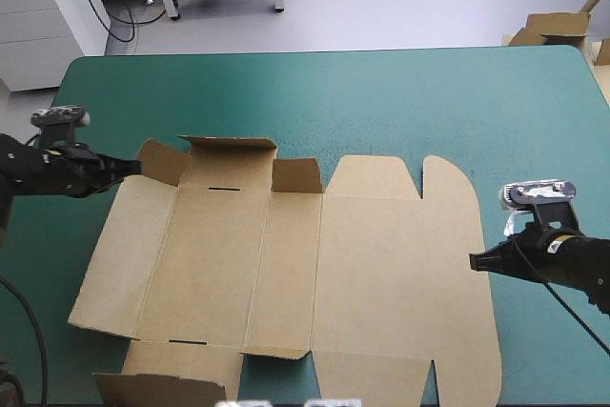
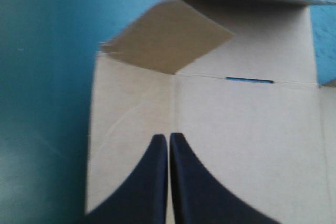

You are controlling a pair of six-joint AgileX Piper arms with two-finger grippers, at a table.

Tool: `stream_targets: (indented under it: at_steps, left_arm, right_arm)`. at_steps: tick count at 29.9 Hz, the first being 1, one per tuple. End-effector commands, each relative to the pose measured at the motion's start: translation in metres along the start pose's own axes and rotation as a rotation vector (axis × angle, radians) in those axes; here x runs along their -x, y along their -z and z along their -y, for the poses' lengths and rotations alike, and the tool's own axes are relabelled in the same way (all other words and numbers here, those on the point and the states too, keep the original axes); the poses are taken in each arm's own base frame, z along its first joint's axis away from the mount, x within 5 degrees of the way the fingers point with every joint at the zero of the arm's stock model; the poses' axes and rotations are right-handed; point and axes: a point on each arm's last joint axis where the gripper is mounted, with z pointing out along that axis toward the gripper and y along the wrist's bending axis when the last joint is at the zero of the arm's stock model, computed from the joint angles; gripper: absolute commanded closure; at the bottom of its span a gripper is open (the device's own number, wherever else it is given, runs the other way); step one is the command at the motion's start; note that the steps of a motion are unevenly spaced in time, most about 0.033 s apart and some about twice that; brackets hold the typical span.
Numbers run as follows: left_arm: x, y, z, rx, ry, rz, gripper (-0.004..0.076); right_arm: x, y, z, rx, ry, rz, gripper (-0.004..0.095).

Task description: Fold the box

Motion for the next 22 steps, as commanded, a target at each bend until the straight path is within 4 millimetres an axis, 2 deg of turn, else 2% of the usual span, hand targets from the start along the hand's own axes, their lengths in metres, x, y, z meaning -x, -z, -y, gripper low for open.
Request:
stream_targets:
  at_steps: [1, 7, 12, 15, 22]
  left_arm:
    - [0.009, 0.029, -0.024, 0.032, 0.08, 0.068, 0.0731]
    - [-0.006, 0.053, -0.075, 0.121, 0.267, 0.076, 0.0731]
    - [-0.024, 0.07, -0.102, 0.163, 0.381, 0.05, 0.0731]
    - [-0.031, 0.075, -0.108, 0.163, 0.39, 0.026, 0.0731]
    - [-0.036, 0.075, -0.104, 0.123, 0.259, -0.036, 0.0724]
  right_arm:
    - [0.009, 0.007, 0.002, -0.021, 0.024, 0.092, 0.0928]
    - [0.009, 0.007, 0.002, -0.027, 0.057, 0.093, 0.0929]
    - [0.009, 0.007, 0.002, -0.027, 0.057, 0.093, 0.0928]
    - [0.009, 0.007, 0.002, -0.027, 0.057, 0.093, 0.0928]
    - [0.009, 0.007, 0.003, -0.029, 0.054, 0.093, 0.0929]
